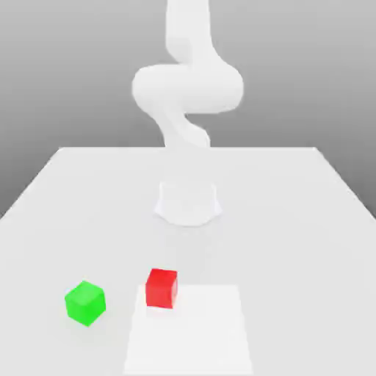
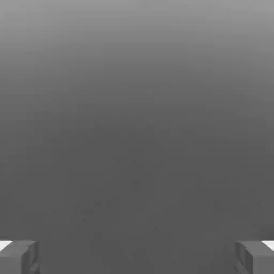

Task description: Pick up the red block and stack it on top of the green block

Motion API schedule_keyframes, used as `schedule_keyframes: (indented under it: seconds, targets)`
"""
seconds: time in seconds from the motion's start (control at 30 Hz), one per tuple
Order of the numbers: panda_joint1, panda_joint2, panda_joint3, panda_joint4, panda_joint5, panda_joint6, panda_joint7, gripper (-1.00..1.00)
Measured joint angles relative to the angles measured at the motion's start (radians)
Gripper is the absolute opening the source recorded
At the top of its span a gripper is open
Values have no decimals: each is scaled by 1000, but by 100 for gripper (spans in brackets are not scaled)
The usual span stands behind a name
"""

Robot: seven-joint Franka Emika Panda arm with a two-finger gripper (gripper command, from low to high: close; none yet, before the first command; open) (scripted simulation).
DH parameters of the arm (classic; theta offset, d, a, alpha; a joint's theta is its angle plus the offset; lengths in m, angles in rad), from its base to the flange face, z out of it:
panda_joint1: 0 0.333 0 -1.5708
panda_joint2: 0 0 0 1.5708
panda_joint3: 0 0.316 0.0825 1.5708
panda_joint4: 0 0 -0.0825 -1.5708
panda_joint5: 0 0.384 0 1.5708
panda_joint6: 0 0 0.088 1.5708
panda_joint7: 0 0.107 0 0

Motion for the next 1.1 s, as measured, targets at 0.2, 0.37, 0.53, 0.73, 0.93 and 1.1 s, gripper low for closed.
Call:
schedule_keyframes:
  seconds: [0.2, 0.37, 0.53, 0.73, 0.93, 1.1]
  targets:
    - [-27, 190, -14, -176, -12, 142, 15, 0]
    - [-48, 351, -30, -325, -19, 263, 26, 0]
    - [-70, 542, -49, -488, -19, 402, 31, 0]
    - [-88, 829, -37, -521, 27, 629, 1, 0]
    - [-105, 923, -16, -509, 42, 709, -10, -100]
    - [-107, 896, -17, -513, 33, 687, -3, -100]
